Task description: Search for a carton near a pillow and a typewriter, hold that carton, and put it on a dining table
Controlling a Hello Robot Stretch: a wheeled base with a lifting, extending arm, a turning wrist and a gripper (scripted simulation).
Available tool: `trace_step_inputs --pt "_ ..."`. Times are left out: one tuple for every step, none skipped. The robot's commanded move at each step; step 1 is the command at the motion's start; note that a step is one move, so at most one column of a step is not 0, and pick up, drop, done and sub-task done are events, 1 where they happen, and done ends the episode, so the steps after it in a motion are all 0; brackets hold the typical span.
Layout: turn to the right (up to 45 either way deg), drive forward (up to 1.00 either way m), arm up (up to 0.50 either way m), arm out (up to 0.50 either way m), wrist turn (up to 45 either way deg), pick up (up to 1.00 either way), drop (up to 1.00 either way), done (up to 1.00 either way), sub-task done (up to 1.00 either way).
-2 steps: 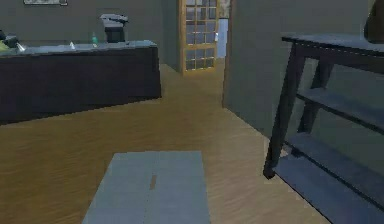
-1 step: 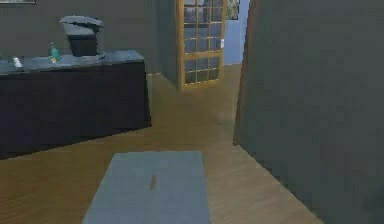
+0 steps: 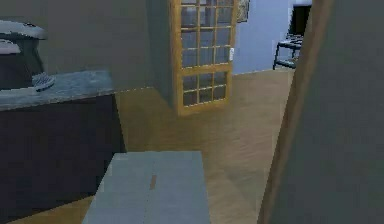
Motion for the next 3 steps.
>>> trace_step_inputs --pt "0.0 1.00 0.00 0.00 0.0 0.00 0.00 0.00 0.00" --pt "-12.0 0.00 0.00 0.00 0.0 0.00 0.00 0.00 0.00" --pt "0.0 0.05 0.00 0.00 0.0 0.00 0.00 0.00 0.00"
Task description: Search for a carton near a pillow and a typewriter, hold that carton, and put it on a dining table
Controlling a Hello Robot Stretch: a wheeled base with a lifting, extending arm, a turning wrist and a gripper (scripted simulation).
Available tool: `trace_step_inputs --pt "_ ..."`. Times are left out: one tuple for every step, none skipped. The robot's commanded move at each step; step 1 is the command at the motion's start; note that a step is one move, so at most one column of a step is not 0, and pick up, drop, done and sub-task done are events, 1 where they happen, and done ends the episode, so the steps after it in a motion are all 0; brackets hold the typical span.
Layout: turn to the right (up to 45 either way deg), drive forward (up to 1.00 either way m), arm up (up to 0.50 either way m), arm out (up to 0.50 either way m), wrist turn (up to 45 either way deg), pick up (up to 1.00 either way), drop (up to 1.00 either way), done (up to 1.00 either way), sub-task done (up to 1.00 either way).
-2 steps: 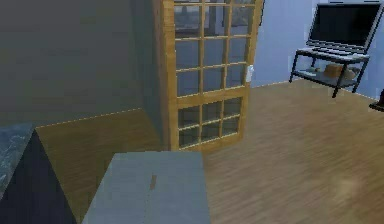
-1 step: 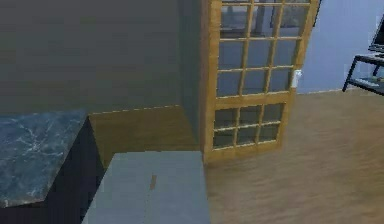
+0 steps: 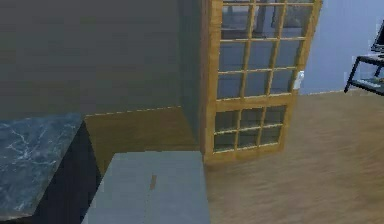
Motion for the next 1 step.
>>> trace_step_inputs --pt "45.0 0.00 0.00 0.00 0.0 0.00 0.00 0.00 0.00"
